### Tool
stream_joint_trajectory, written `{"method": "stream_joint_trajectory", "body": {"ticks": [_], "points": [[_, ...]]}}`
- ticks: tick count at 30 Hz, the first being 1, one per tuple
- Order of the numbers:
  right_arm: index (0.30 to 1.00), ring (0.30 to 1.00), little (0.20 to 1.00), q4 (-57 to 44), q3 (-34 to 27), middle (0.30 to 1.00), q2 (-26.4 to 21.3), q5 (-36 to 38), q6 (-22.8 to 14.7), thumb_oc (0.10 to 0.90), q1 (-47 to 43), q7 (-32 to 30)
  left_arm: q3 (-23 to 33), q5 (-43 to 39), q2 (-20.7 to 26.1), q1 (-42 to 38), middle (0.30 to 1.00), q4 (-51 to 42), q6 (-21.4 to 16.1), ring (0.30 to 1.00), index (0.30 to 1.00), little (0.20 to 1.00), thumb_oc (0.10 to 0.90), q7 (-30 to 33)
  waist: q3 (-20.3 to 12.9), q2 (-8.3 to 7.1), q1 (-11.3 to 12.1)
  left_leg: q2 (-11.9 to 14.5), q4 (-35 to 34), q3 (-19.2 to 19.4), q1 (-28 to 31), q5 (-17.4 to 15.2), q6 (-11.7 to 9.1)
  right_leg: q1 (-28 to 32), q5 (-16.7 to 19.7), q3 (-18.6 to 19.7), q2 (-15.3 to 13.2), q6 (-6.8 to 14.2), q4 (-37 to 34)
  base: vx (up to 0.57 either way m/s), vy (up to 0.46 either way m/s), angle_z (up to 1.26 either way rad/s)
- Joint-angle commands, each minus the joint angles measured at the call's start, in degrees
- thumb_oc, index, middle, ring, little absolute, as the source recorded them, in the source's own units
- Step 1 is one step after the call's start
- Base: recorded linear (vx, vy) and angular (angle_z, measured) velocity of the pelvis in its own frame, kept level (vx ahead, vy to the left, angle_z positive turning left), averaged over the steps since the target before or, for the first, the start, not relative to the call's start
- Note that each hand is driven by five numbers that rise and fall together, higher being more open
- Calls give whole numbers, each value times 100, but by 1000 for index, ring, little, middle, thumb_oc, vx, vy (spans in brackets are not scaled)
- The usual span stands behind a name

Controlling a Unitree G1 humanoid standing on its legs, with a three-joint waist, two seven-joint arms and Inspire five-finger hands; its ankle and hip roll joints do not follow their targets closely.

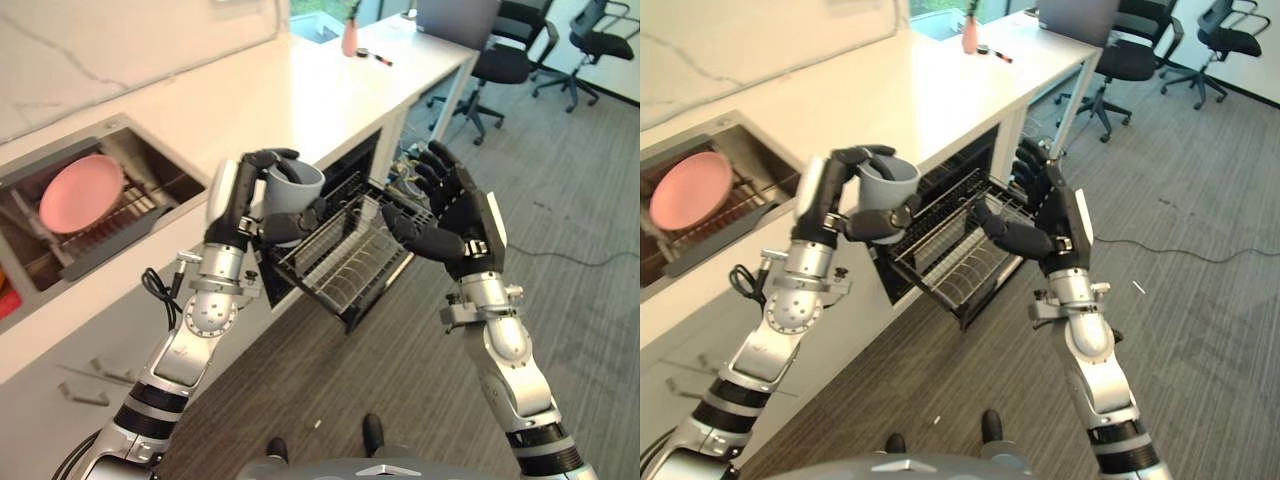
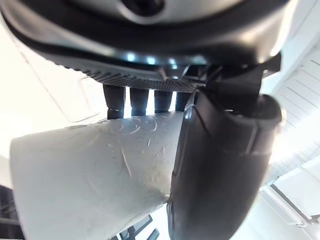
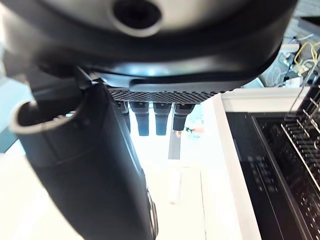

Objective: Place the dishes in the dishwasher.

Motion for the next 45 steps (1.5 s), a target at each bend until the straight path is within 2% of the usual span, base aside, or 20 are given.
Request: {"method": "stream_joint_trajectory", "body": {"ticks": [1,6,13,22,35,41,45], "points": [[900,900,900,-610,-408,900,-152,196,-595,800,-403,98,16,365,-38,-868,300,-366,-630,300,300,300,400,379,-589,48,-83,-75,31,-141,-40,-189,-58,297,-518,-178,-40,438,132,28,-70,5],[900,900,900,-670,-308,900,-218,423,-574,800,-617,128,373,657,146,-1170,300,-457,-600,300,300,300,400,800,-599,183,-134,34,31,-180,-91,-121,-155,338,-604,-247,67,340,143,8,-80,-2],[900,900,900,-680,247,900,-164,785,-479,800,-991,189,53,539,-98,-1569,300,-421,-572,300,300,300,400,960,-592,269,-157,87,31,-210,-74,-93,-192,377,-680,-270,125,257,199,-4,-12,2],[900,900,900,-706,649,900,-153,787,-399,800,-1187,190,-518,596,-346,-1824,300,-433,-540,300,300,300,400,944,-609,250,-136,123,31,-281,-23,-108,-215,473,-730,-337,158,228,201,14,-4,6],[900,900,900,-321,818,900,-33,416,-384,800,-1155,-102,-897,288,-650,-1925,300,-725,-601,300,300,300,400,941,-589,238,-83,95,31,-355,-18,-129,-196,543,-733,-410,117,237,180,-1,4,2],[900,900,900,62,976,900,220,937,-416,800,-1269,-221,-1366,-159,-846,-1906,300,-922,-616,300,300,300,400,709,-577,215,-13,68,31,-408,-23,-136,-173,569,-735,-450,96,231,163,-3,4,2],[900,900,900,222,1099,900,359,1327,-430,800,-1354,-232,-1604,-131,-871,-2006,300,-1015,-586,300,300,300,400,550,-562,199,27,57,31,-433,-30,-139,-168,579,-747,-470,87,233,160,-15,1,6]]}}
